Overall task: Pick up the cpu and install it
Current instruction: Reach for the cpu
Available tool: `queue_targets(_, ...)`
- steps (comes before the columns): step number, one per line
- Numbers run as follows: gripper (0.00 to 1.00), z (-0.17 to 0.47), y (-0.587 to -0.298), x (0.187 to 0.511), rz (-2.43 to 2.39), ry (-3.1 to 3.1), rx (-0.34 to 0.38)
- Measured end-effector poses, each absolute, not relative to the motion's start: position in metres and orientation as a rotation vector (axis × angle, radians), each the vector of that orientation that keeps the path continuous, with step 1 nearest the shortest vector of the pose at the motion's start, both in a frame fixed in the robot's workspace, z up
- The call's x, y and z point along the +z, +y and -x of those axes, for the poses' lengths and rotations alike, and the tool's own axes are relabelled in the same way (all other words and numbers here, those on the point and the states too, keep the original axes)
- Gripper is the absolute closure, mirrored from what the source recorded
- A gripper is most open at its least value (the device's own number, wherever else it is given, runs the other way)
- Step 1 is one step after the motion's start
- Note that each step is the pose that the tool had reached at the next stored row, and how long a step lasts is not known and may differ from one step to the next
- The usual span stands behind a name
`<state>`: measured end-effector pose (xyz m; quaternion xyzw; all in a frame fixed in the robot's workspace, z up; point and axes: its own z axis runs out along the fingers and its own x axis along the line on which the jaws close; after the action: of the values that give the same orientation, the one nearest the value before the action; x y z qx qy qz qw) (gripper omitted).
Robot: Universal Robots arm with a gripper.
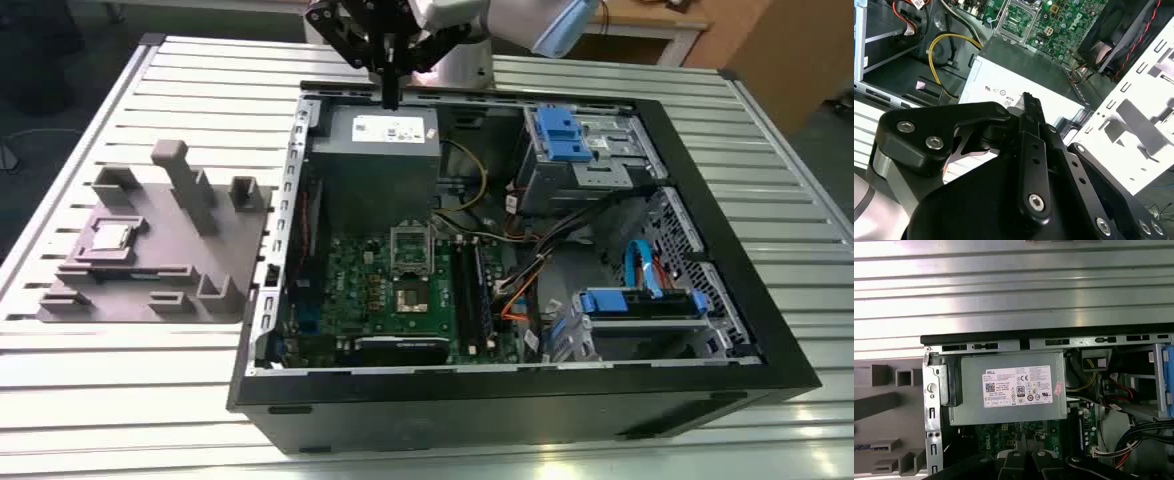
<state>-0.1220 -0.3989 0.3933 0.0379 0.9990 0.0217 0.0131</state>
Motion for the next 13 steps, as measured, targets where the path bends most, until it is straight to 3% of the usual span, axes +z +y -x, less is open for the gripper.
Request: queue_targets(13, 0.9, 0.125, -0.3989, 0.3933, -0.118, 3.112, 0.068)
